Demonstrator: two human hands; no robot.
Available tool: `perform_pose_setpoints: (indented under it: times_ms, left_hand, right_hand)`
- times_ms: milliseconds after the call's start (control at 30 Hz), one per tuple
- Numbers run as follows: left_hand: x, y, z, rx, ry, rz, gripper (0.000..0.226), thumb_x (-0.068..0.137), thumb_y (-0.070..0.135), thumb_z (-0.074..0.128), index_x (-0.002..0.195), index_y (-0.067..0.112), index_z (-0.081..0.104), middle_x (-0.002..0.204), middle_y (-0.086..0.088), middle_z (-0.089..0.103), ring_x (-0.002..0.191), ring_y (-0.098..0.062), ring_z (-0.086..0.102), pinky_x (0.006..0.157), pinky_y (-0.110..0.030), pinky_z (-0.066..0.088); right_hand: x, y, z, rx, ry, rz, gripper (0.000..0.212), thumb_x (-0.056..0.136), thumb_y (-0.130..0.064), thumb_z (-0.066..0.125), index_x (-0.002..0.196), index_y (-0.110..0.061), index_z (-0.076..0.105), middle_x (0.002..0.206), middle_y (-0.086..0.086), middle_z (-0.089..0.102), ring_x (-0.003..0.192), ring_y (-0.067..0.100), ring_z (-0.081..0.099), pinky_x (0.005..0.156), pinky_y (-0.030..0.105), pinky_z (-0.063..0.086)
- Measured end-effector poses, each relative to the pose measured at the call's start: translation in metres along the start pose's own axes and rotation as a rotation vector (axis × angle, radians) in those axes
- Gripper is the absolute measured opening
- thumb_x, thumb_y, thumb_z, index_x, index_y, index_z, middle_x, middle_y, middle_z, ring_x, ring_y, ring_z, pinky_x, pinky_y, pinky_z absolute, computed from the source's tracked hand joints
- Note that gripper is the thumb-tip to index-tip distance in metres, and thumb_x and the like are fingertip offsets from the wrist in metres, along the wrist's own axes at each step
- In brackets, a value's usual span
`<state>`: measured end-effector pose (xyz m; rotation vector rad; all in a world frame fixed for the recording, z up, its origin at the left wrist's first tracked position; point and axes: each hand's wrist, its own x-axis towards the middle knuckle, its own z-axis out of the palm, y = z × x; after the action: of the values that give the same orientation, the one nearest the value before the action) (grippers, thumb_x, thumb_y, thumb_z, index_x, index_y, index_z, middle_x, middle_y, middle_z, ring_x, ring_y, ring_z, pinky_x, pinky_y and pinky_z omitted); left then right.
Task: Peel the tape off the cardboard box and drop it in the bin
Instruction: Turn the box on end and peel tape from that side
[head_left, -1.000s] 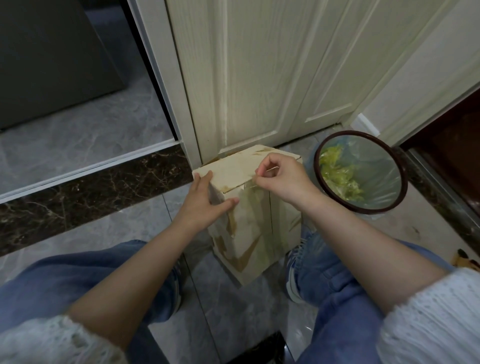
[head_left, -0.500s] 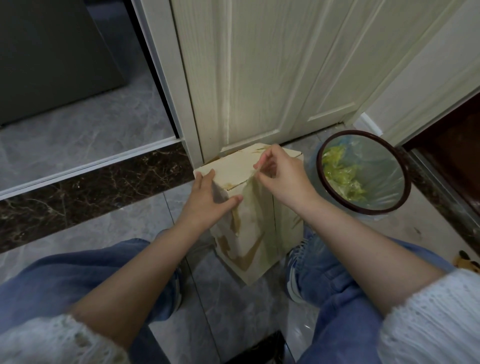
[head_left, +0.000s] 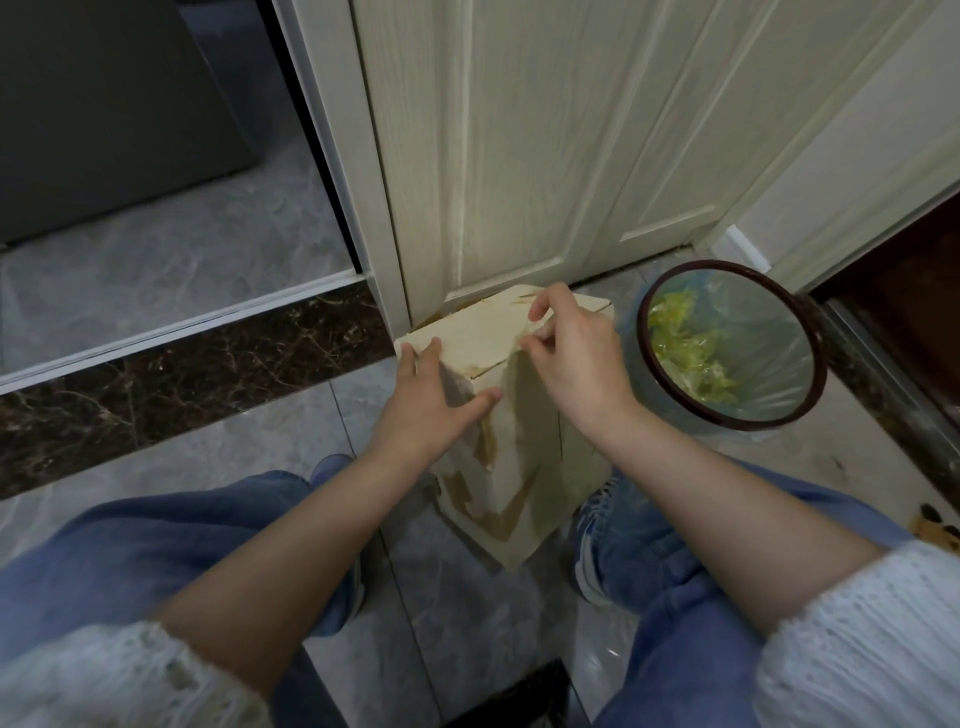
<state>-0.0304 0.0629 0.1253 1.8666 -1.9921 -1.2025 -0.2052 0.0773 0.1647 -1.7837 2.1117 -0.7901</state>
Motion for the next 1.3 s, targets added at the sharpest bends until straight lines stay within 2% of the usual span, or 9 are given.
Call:
perform_pose_setpoints:
  times_ms: [167, 267, 467, 667, 733, 833, 967, 1133, 1300]
  left_hand:
    - [-0.003, -0.001, 0.001, 0.009, 0.013, -0.038, 0.105, 0.084, 0.068, 0.064, 0.163, 0.021, 0.013, 0.171, -0.009, -0.001, 0.157, -0.027, 0.013, 0.122, -0.040, 0.023]
    - [-0.003, -0.001, 0.001, 0.008, 0.017, -0.043, 0.106, 0.084, 0.069, 0.064, 0.163, 0.020, 0.014, 0.171, -0.010, 0.002, 0.156, -0.028, 0.013, 0.122, -0.040, 0.024]
    - [-0.005, -0.001, 0.002, 0.014, 0.022, -0.045, 0.105, 0.084, 0.069, 0.065, 0.162, 0.020, 0.015, 0.171, -0.012, 0.003, 0.155, -0.030, 0.016, 0.121, -0.041, 0.026]
    - [-0.005, -0.003, 0.001, 0.012, 0.018, -0.060, 0.105, 0.084, 0.071, 0.063, 0.162, 0.019, 0.015, 0.170, -0.013, 0.005, 0.155, -0.032, 0.018, 0.121, -0.042, 0.027]
    - [-0.004, -0.003, 0.000, -0.002, 0.019, -0.074, 0.105, 0.084, 0.071, 0.062, 0.162, 0.019, 0.016, 0.170, -0.014, 0.006, 0.155, -0.031, 0.017, 0.121, -0.043, 0.026]
    - [-0.004, -0.001, -0.001, -0.007, 0.015, -0.073, 0.105, 0.084, 0.072, 0.061, 0.162, 0.020, 0.016, 0.170, -0.014, 0.006, 0.155, -0.031, 0.017, 0.121, -0.043, 0.027]
    - [-0.002, 0.003, -0.002, -0.003, 0.017, -0.050, 0.104, 0.084, 0.073, 0.061, 0.162, 0.020, 0.017, 0.170, -0.014, 0.006, 0.154, -0.032, 0.020, 0.119, -0.044, 0.029]
    - [0.001, 0.002, -0.003, 0.004, 0.020, -0.060, 0.105, 0.083, 0.075, 0.060, 0.162, 0.020, 0.017, 0.169, -0.014, 0.006, 0.153, -0.033, 0.021, 0.118, -0.044, 0.031]
    - [0.002, 0.002, -0.004, 0.014, 0.015, -0.062, 0.104, 0.084, 0.075, 0.059, 0.162, 0.021, 0.017, 0.169, -0.014, 0.006, 0.154, -0.033, 0.020, 0.118, -0.044, 0.031]
  right_hand:
    - [0.000, -0.003, -0.002, 0.138, -0.066, 0.136, 0.017, 0.089, -0.011, 0.069, 0.093, -0.017, 0.053, 0.069, -0.004, 0.061, 0.072, 0.013, 0.060, 0.067, 0.029, 0.048]
    - [0.001, -0.004, -0.005, 0.195, -0.131, 0.221, 0.015, 0.091, -0.014, 0.066, 0.091, -0.020, 0.052, 0.075, -0.003, 0.061, 0.075, 0.009, 0.058, 0.062, 0.019, 0.042]
    - [0.006, 0.004, -0.002, 0.427, -0.226, 0.463, 0.020, 0.087, -0.017, 0.072, 0.082, -0.026, 0.054, 0.076, -0.003, 0.059, 0.073, 0.014, 0.057, 0.070, 0.028, 0.045]
    - [0.006, 0.004, -0.001, 0.657, -0.254, 0.579, 0.016, 0.086, -0.011, 0.072, 0.091, -0.020, 0.060, 0.096, 0.010, 0.071, 0.101, 0.027, 0.066, 0.074, 0.023, 0.047]
    - [0.007, 0.004, 0.000, 0.643, -0.255, 0.543, 0.016, 0.087, -0.015, 0.070, 0.097, -0.022, 0.059, 0.092, 0.002, 0.068, 0.099, 0.022, 0.065, 0.076, 0.024, 0.048]
    - [0.004, 0.004, 0.000, 0.307, -0.216, 0.229, 0.029, 0.086, -0.016, 0.067, 0.113, -0.025, 0.057, 0.092, -0.003, 0.063, 0.085, 0.010, 0.060, 0.072, 0.019, 0.044]
    - [-0.003, 0.004, 0.003, 0.089, -0.126, -0.134, 0.052, 0.080, 0.004, 0.064, 0.128, -0.016, 0.055, 0.111, 0.004, 0.061, 0.103, 0.015, 0.059, 0.090, 0.025, 0.047]
    - [0.000, 0.008, 0.006, 0.061, -0.116, -0.179, 0.060, 0.080, 0.009, 0.064, 0.137, -0.011, 0.058, 0.114, 0.006, 0.060, 0.106, 0.019, 0.060, 0.098, 0.033, 0.052]
    - [0.002, 0.008, 0.008, 0.113, -0.105, -0.129, 0.061, 0.082, 0.010, 0.062, 0.138, -0.014, 0.059, 0.108, 0.004, 0.058, 0.095, 0.015, 0.062, 0.090, 0.031, 0.055]
